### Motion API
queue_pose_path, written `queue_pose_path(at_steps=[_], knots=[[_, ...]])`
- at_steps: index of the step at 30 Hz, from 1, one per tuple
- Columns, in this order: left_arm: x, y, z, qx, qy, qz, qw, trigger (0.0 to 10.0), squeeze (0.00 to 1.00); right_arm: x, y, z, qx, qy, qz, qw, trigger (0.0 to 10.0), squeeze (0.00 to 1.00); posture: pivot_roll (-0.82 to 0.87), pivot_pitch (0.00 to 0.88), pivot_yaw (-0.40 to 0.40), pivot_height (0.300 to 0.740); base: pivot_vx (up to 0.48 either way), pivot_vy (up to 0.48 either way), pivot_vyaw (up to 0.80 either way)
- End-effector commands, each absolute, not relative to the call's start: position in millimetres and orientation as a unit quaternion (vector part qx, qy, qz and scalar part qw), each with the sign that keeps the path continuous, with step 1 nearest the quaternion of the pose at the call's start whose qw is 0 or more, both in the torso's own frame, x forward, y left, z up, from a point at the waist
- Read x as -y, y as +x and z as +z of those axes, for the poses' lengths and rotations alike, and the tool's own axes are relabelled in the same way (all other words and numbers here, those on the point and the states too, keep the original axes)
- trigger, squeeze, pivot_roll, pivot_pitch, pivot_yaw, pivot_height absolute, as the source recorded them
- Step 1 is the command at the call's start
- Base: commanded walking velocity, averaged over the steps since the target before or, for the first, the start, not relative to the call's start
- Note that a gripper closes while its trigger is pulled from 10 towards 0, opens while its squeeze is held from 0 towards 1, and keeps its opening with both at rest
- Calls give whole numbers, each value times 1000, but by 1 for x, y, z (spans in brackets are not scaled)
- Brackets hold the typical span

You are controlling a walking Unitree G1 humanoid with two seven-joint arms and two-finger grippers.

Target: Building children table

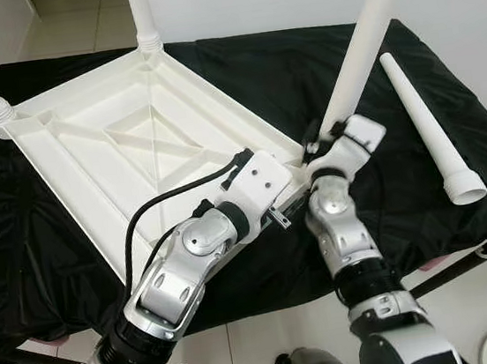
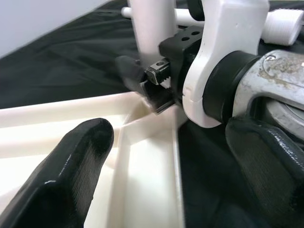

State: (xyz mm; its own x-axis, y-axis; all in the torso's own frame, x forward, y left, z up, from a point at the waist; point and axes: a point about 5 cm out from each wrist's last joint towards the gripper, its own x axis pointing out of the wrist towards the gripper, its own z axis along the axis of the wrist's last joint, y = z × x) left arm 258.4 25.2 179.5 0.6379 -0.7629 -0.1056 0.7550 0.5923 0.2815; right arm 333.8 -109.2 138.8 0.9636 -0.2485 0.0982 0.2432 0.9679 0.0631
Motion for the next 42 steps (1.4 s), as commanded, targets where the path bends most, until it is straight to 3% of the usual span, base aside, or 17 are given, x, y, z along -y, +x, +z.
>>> queue_pose_path(at_steps=[1,14,15,18,37,42], knots=[[-20,254,181,17,151,-443,884,10000,0,97,330,129,37,25,-80,996,10000,1000,-75,63,-15,740,0,0,0],[-19,254,181,17,149,-442,884,10000,0,114,330,133,68,36,-26,997,10000,1000,-82,58,-26,740,0,0,0],[-18,254,181,18,149,-443,884,10000,0,125,330,139,80,28,16,996,10000,0,-91,48,-29,740,0,0,0],[-17,254,181,20,149,-445,883,10000,0,148,330,150,94,5,95,991,10000,0,-97,41,-28,740,0,0,0],[-17,254,181,19,153,-451,879,10000,0,173,337,156,78,-67,208,973,10000,0,-92,26,-17,740,0,0,0],[-18,256,179,14,155,-451,879,10000,0,187,346,160,39,-97,299,949,10000,0,-101,33,-10,740,0,0,0]])
